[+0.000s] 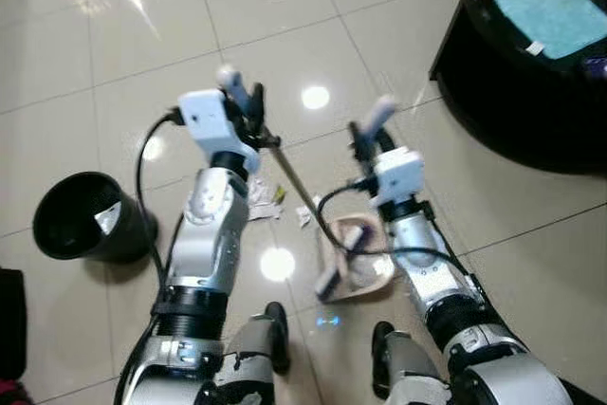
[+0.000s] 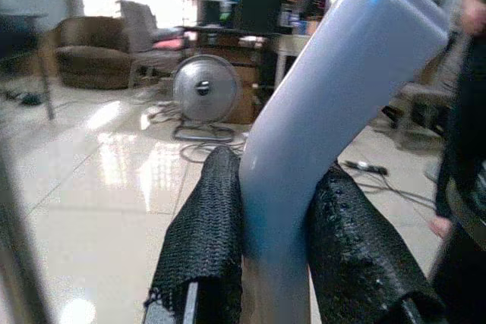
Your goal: Sweep floor
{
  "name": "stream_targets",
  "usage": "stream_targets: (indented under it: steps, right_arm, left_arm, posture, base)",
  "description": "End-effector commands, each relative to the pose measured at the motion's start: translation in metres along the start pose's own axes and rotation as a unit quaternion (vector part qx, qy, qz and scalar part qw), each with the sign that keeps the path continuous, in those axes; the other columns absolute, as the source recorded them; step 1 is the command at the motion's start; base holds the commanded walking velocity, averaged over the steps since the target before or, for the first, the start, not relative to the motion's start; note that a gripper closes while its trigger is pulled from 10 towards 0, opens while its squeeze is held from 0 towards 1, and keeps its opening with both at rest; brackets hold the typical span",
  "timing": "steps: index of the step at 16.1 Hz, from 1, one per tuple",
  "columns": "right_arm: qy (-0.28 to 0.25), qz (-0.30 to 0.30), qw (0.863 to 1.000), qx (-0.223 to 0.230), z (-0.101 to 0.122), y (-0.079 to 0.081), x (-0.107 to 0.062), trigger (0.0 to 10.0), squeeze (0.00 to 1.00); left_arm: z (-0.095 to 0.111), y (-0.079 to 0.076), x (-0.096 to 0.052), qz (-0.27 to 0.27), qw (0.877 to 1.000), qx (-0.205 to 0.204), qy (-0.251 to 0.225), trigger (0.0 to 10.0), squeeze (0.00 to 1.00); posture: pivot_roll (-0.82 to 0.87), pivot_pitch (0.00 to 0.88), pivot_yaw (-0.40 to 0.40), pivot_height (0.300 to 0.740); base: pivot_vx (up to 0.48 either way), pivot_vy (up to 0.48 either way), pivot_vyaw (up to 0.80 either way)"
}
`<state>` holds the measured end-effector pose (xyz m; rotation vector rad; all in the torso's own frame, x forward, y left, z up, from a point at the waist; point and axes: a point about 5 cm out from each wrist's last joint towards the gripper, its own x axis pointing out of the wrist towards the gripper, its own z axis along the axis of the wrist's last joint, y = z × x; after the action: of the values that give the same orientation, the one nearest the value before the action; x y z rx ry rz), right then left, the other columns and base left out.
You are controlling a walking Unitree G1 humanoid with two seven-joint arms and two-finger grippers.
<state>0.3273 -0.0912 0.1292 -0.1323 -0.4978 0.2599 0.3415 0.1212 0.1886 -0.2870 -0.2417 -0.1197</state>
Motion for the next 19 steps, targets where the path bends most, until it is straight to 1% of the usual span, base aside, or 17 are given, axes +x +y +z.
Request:
stream_targets:
  steps: [1, 5, 6, 8, 9, 10, 11, 12, 13, 14, 15, 16, 18, 19]
  right_arm:
    - [-0.022, -0.012, 0.999, 0.022, 0.008, 0.002, 0.0, 10.0, 0.0]
    - [-0.04, -0.033, 0.998, 0.031, 0.016, -0.008, -0.005, 10.0, 0.0]
    - [-0.046, -0.047, 0.997, 0.03, 0.019, -0.017, -0.007, 10.0, 0.0]
    - [-0.046, -0.064, 0.997, 0.022, 0.021, -0.026, -0.012, 10.0, 0.0]
    - [-0.046, -0.076, 0.996, 0.02, 0.021, -0.032, -0.013, 10.0, 0.0]
    - [-0.048, -0.084, 0.995, 0.019, 0.024, -0.036, -0.013, 10.0, 0.0]
    - [-0.052, -0.089, 0.995, 0.018, 0.026, -0.039, -0.012, 10.0, 0.0]
    - [-0.056, -0.093, 0.994, 0.019, 0.029, -0.042, -0.011, 10.0, 0.0]
    - [-0.057, -0.094, 0.994, 0.02, 0.031, -0.043, -0.011, 10.0, 0.0]
    - [-0.063, -0.1, 0.993, 0.023, 0.038, -0.046, -0.01, 10.0, 0.0]
    - [-0.07, -0.111, 0.991, 0.032, 0.044, -0.048, -0.009, 10.0, 0.0]
    - [-0.074, -0.117, 0.99, 0.037, 0.047, -0.05, -0.01, 10.0, 0.0]
    - [-0.081, -0.143, 0.984, 0.062, 0.061, -0.056, -0.013, 10.0, 0.0]
    - [-0.069, -0.163, 0.98, 0.086, 0.07, -0.063, -0.015, 10.0, 0.0]
  left_arm:
    - [0.008, 0.004, 0.001, 0.007, 1.0, -0.001, -0.009, 10.0, 0.0]
    - [0.012, 0.007, 0.005, -0.012, 1.0, 0.012, -0.003, 10.0, 0.0]
    - [0.015, 0.013, 0.008, -0.018, 0.999, 0.026, -0.001, 10.0, 0.0]
    - [0.021, 0.025, 0.015, -0.016, 0.999, 0.031, 0.002, 10.0, 0.0]
    - [0.029, 0.032, 0.02, -0.015, 0.999, 0.03, -0.003, 10.0, 0.0]
    - [0.042, 0.042, 0.028, -0.017, 0.999, 0.035, -0.014, 10.0, 0.0]
    - [0.052, 0.047, 0.033, -0.026, 0.998, 0.052, -0.023, 10.0, 0.0]
    - [0.063, 0.053, 0.036, -0.031, 0.996, 0.079, -0.032, 10.0, 0.0]
    - [0.066, 0.056, 0.037, -0.033, 0.995, 0.089, -0.034, 10.0, 0.0]
    - [0.069, 0.065, 0.036, -0.041, 0.991, 0.121, -0.023, 10.0, 0.0]
    - [0.065, 0.07, 0.033, -0.04, 0.989, 0.143, -0.016, 10.0, 0.0]
    - [0.062, 0.073, 0.031, -0.035, 0.987, 0.155, -0.01, 10.0, 0.0]
    - [0.046, 0.086, 0.016, -0.026, 0.979, 0.203, 0.004, 10.0, 0.0]
    - [0.032, 0.091, 0.005, -0.022, 0.974, 0.223, 0.032, 10.0, 0.0]
  posture:
    - [0.16, 0.213, 0.044, 0.74]
    - [0.12, 0.166, 0.036, 0.74]
    - [0.1, 0.134, 0.037, 0.74]
    - [0.08, 0.1, 0.039, 0.74]
    - [0.08, 0.08, 0.04, 0.74]
    - [0.08, 0.063, 0.039, 0.74]
    - [0.07, 0.053, 0.039, 0.74]
    - [0.07, 0.041, 0.038, 0.74]
    - [0.08, 0.036, 0.036, 0.74]
    - [0.07, 0.021, 0.032, 0.74]
    - [0.07, 0.013, 0.032, 0.74]
    - [0.07, 0.01, 0.033, 0.74]
    - [0.04, 0.0, 0.039, 0.74]
    - [0.03, 0.0, 0.044, 0.74]
  base:
    - [0.0, 0.0, 0.0]
    - [0.0, 0.0, 0.0]
    - [0.0, 0.0, 0.0]
    - [0.0, 0.0, 0.0]
    - [0.0, 0.0, 0.0]
    - [0.0, 0.0, 0.0]
    - [0.0, 0.0, 0.0]
    - [0.0, 0.0, 0.0]
    - [0.0, 0.0, 0.0]
    - [0.0, 0.0, 0.0]
    - [0.0, 0.0, 0.0]
    - [0.0, 0.0, 0.0]
    - [0.0, 0.0, 0.0]
    - [0.0, 0.0, 0.0]
